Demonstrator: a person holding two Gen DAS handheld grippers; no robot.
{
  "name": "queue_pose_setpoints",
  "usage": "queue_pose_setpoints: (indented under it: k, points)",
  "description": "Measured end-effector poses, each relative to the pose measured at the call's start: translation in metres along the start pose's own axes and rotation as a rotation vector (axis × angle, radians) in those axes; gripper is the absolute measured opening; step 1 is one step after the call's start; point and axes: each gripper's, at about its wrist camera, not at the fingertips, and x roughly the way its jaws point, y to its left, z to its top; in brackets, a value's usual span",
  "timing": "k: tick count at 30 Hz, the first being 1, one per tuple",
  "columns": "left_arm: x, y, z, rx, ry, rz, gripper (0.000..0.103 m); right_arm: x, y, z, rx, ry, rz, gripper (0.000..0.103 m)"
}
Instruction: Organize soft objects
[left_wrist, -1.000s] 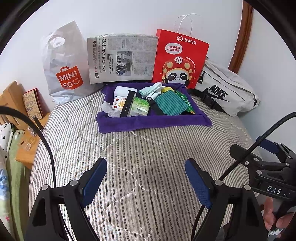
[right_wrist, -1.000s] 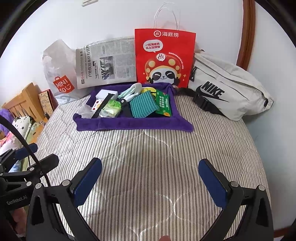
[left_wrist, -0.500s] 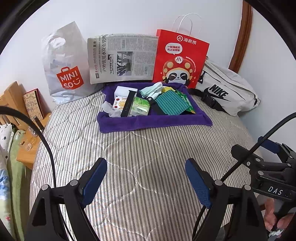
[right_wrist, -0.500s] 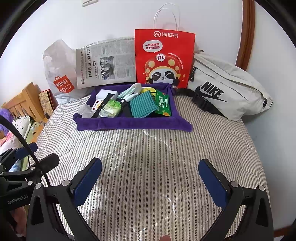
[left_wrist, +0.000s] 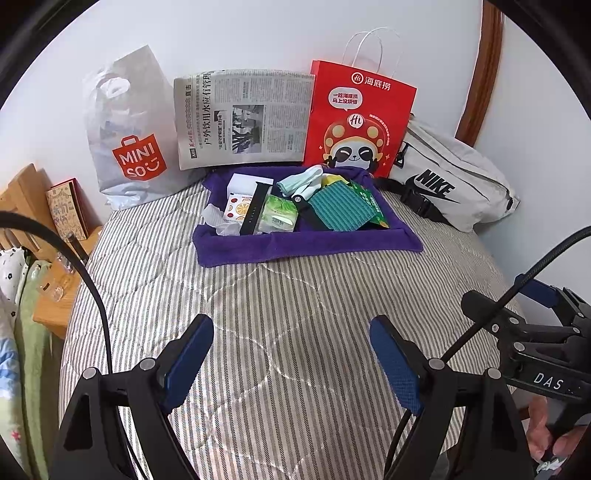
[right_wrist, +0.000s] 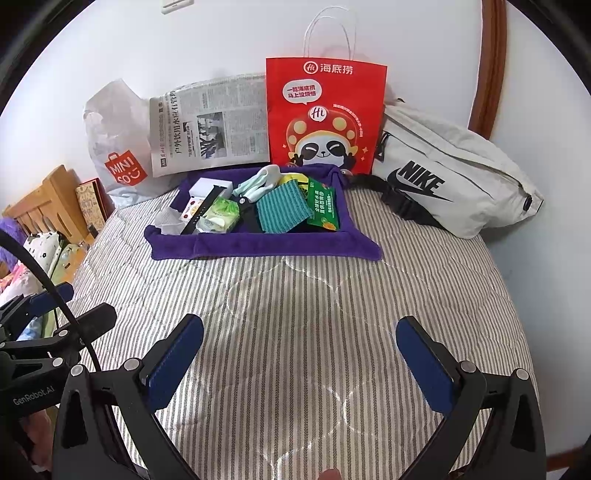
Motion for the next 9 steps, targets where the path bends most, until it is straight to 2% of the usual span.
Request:
queue_pose_setpoints:
  k: [9]
  points:
    - [0.0031,-0.0035,0.0029,0.012,-0.010,0.002,0.086,0.0013,0.0005,-0.0009,0.002,0.002,-0.011,0.103]
